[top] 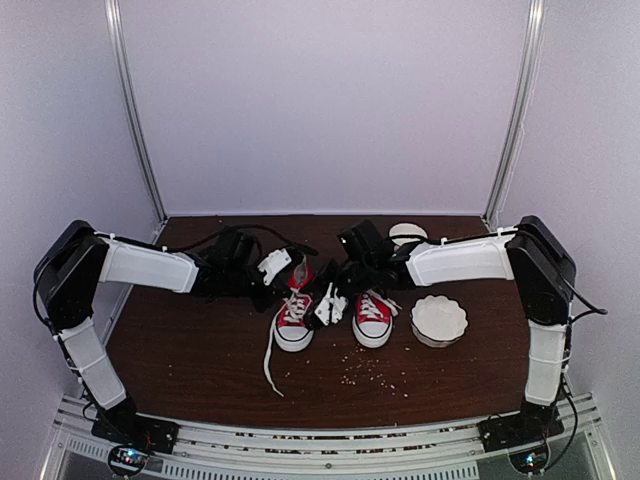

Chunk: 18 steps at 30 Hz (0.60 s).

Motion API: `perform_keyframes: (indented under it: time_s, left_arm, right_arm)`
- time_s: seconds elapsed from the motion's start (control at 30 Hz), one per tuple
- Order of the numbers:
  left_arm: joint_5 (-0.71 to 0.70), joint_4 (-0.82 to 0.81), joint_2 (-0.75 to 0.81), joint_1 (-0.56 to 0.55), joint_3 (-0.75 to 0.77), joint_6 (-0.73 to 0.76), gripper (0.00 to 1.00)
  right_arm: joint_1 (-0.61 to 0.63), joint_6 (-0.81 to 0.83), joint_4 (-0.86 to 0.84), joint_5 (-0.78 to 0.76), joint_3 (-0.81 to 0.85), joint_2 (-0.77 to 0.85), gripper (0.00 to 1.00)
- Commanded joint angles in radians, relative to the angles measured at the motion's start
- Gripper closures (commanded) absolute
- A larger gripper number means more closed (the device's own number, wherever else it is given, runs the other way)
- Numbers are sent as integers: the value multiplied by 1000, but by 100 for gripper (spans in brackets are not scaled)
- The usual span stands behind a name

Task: Tie the shoes
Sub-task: Cross the shoelaces over the shoe.

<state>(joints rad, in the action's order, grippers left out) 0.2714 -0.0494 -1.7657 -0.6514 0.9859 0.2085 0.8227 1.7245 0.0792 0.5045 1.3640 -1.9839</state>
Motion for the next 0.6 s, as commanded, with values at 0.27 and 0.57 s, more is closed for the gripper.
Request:
perform_keyframes:
  time_s: [0.27, 0.57]
  left_arm:
    - [44, -108, 11, 3, -61, 11, 100]
    - [45, -105, 3, -17, -62, 44, 100]
  right_arm:
    - [-202, -1513, -883, 356, -198, 161, 61]
    - [-198, -1861, -611, 30, -61, 88, 76]
